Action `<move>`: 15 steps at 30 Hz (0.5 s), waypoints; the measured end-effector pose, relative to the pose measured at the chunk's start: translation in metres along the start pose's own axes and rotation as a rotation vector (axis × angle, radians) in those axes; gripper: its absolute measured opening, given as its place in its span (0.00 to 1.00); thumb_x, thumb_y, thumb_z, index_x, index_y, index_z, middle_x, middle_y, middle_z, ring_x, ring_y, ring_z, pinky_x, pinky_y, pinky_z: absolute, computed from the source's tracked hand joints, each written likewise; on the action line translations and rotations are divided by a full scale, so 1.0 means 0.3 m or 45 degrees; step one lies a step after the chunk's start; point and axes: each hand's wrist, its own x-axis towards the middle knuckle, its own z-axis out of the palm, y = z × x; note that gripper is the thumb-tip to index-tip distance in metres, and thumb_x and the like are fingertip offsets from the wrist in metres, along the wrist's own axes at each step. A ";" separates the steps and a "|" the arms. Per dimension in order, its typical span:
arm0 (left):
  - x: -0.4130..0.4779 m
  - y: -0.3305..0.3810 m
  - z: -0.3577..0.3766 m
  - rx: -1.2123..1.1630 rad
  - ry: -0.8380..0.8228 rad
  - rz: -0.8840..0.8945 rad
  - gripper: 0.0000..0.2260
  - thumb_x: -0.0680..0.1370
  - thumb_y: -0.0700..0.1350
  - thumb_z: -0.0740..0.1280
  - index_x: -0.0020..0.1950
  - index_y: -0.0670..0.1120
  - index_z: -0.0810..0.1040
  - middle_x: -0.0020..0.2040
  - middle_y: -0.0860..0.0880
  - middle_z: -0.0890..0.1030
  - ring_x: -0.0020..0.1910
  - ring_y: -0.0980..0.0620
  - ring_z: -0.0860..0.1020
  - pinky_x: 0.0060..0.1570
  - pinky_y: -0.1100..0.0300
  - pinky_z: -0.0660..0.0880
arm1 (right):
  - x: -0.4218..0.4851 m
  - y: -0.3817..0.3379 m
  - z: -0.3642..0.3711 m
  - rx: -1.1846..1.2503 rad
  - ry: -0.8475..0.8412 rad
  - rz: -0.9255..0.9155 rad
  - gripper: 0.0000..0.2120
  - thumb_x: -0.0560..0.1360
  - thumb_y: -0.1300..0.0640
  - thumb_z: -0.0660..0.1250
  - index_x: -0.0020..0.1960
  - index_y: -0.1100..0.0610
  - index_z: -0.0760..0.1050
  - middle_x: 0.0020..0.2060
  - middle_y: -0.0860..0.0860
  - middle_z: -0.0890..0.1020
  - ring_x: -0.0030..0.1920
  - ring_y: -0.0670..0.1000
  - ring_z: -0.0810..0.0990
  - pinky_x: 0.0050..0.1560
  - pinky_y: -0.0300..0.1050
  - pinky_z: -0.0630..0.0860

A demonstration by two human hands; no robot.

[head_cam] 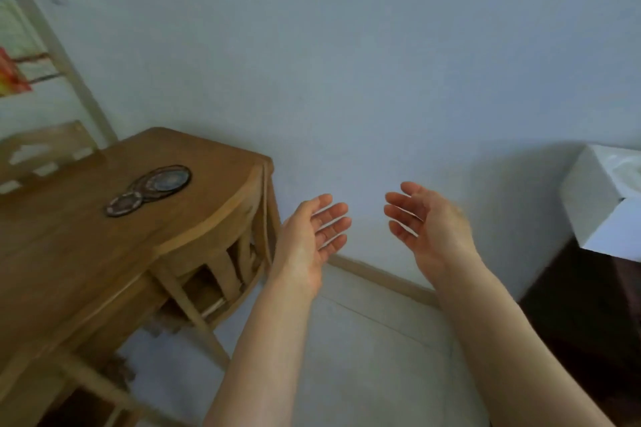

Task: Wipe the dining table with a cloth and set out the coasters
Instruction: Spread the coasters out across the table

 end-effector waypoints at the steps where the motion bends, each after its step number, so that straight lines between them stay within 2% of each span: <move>1: 0.013 0.025 -0.052 -0.017 0.040 0.004 0.08 0.81 0.47 0.61 0.51 0.47 0.79 0.43 0.49 0.86 0.43 0.51 0.84 0.45 0.56 0.77 | 0.005 0.024 0.054 -0.020 -0.030 0.011 0.10 0.80 0.61 0.58 0.53 0.57 0.77 0.42 0.53 0.85 0.40 0.51 0.82 0.42 0.44 0.76; 6: 0.082 0.173 -0.319 -0.066 0.226 0.063 0.10 0.81 0.49 0.61 0.54 0.48 0.79 0.49 0.47 0.86 0.47 0.49 0.84 0.48 0.54 0.77 | 0.031 0.142 0.356 -0.094 -0.178 0.053 0.10 0.79 0.61 0.58 0.53 0.57 0.78 0.41 0.53 0.86 0.41 0.52 0.83 0.43 0.45 0.77; 11: 0.123 0.337 -0.568 -0.072 0.343 0.132 0.10 0.81 0.49 0.62 0.56 0.48 0.80 0.47 0.48 0.86 0.48 0.49 0.84 0.54 0.51 0.79 | 0.040 0.265 0.662 -0.134 -0.293 0.105 0.11 0.79 0.62 0.59 0.54 0.58 0.79 0.42 0.54 0.86 0.44 0.53 0.84 0.47 0.46 0.79; 15: 0.169 0.451 -0.780 -0.090 0.486 0.182 0.09 0.81 0.49 0.63 0.56 0.48 0.80 0.45 0.49 0.87 0.48 0.49 0.84 0.53 0.51 0.78 | 0.047 0.370 0.891 -0.096 -0.403 0.126 0.11 0.80 0.63 0.57 0.56 0.59 0.77 0.40 0.54 0.85 0.39 0.51 0.82 0.43 0.46 0.77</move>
